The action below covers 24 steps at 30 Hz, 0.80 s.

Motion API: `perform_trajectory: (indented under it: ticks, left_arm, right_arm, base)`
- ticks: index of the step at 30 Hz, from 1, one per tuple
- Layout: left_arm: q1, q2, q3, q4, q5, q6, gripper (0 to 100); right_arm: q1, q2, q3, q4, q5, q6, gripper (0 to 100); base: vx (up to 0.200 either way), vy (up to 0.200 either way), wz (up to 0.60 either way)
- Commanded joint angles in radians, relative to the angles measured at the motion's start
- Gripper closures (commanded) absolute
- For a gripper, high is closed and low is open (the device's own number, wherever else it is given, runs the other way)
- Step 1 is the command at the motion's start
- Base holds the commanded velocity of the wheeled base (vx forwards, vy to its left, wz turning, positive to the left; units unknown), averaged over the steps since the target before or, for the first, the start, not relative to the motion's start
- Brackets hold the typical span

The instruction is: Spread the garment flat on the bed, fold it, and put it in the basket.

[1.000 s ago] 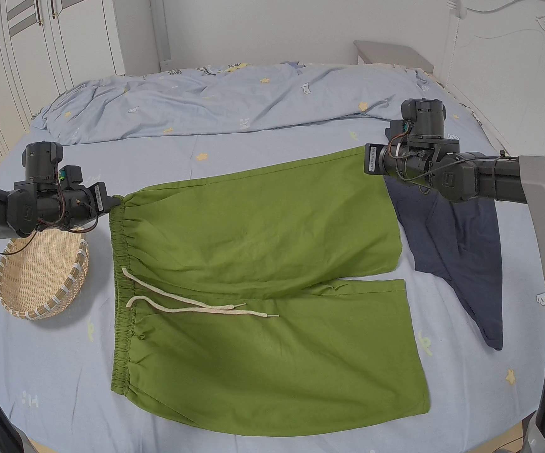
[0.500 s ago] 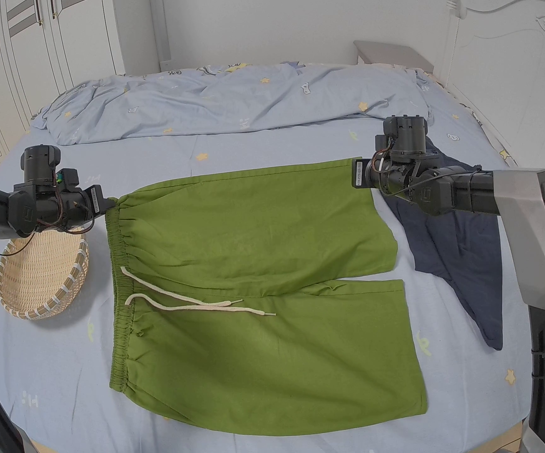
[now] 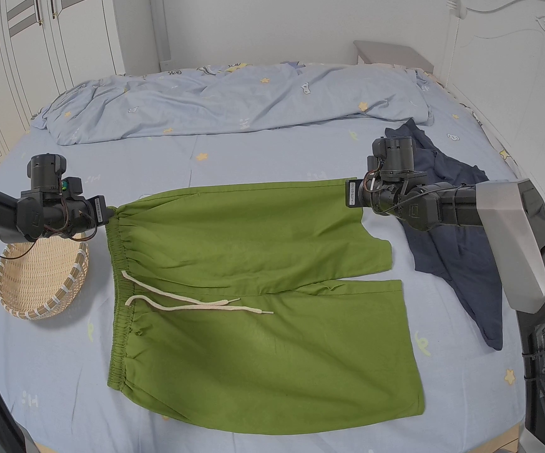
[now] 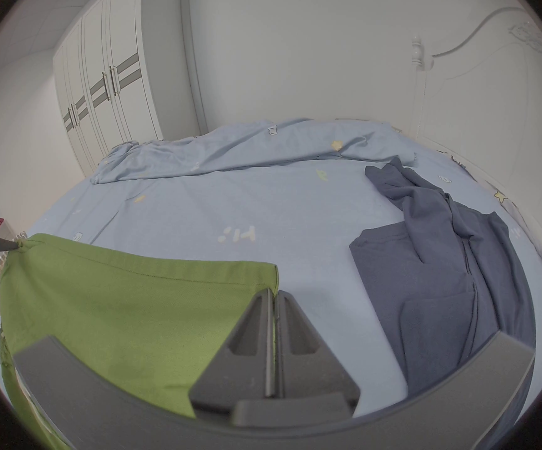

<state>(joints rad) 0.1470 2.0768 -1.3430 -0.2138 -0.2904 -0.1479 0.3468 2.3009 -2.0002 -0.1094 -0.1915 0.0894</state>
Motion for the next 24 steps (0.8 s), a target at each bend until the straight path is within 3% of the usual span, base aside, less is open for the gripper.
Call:
perform_trajectory:
  ticks: [1, 2, 14, 19, 24]
  left_arm:
    - [-0.006, 0.019, -0.001, -0.012, 0.002, -0.002, 0]
    - [-0.006, 0.019, -0.001, -0.027, 0.001, -0.007, 0]
    - [-0.007, -0.009, 0.001, -0.047, 0.001, -0.024, 0]
    - [-0.029, -0.095, 0.028, -0.045, -0.003, -0.093, 0]
    - [-0.047, -0.294, 0.211, -0.035, -0.032, -0.173, 0]
  right_arm:
    - [0.001, 0.003, 0.000, -0.001, -0.002, 0.003, 100]
    - [0.001, 0.006, 0.000, -0.003, -0.002, 0.006, 0]
    - [0.003, 0.011, 0.000, -0.019, -0.005, 0.015, 0]
    - [-0.003, -0.034, 0.000, -0.015, -0.031, 0.043, 0]
    - [-0.020, -0.265, 0.047, 0.105, -0.028, 0.130, 0]
  base:
    - [0.000, 0.000, 0.00]
    - [0.000, 0.000, 0.00]
    - [0.000, 0.000, 0.00]
    - [0.000, 0.000, 0.00]
    - [0.000, 0.000, 0.00]
